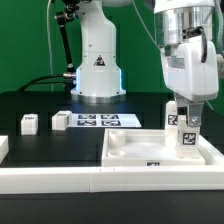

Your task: Assemble square table

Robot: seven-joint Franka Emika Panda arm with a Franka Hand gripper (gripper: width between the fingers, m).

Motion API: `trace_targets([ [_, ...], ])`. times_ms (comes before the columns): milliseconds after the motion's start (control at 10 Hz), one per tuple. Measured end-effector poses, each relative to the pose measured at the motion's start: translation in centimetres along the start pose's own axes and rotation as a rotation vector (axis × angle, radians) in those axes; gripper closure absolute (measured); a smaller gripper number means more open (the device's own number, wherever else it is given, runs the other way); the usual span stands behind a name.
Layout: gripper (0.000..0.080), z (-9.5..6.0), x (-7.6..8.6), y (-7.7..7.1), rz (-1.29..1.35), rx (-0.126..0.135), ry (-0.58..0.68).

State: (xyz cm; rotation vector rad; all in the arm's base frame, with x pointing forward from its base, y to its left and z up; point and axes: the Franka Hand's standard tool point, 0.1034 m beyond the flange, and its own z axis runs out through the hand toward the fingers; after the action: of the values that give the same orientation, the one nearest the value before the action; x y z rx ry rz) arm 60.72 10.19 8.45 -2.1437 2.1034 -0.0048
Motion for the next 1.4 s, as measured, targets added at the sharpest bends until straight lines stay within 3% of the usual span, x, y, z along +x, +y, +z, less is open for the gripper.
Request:
trace_targets([
  [600,0.0150,0.39,0.06,0.16,-0.497,-0.006,0.006],
  [800,0.0150,0.36,0.02,0.13,-0.702,-0.027,0.022],
  [1400,0.0150,0.64,0.08,-0.15,-1.195,-0.051,0.049],
])
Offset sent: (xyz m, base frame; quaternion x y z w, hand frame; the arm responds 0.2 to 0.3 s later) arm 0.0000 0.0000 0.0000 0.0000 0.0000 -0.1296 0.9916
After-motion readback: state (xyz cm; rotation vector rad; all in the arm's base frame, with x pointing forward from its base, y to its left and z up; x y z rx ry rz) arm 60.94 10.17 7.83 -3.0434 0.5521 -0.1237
